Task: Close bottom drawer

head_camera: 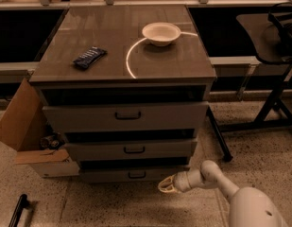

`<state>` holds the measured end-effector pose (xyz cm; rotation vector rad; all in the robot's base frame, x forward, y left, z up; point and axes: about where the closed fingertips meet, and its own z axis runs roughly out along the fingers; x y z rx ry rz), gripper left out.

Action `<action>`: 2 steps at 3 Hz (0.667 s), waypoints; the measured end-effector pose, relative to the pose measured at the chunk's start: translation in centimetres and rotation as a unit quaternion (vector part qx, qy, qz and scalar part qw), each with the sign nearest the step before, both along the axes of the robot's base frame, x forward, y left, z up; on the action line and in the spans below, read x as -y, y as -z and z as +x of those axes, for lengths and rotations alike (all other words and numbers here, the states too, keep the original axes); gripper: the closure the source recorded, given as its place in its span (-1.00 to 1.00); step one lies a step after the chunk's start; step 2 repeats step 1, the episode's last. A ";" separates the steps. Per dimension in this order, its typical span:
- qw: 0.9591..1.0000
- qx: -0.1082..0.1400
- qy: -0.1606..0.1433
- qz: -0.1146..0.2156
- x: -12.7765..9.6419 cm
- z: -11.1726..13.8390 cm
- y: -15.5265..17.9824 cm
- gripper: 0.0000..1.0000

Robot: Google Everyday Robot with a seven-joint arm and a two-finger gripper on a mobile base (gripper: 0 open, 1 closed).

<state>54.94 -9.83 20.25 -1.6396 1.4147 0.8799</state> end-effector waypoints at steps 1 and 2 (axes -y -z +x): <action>0.999 0.005 -0.052 -0.002 -1.1 -2.5 -1.9 1.00; 0.999 0.005 -0.052 -0.002 -1.1 -2.5 -1.9 1.00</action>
Offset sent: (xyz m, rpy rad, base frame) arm 0.0000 0.0000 0.0000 0.0000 0.0000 0.0000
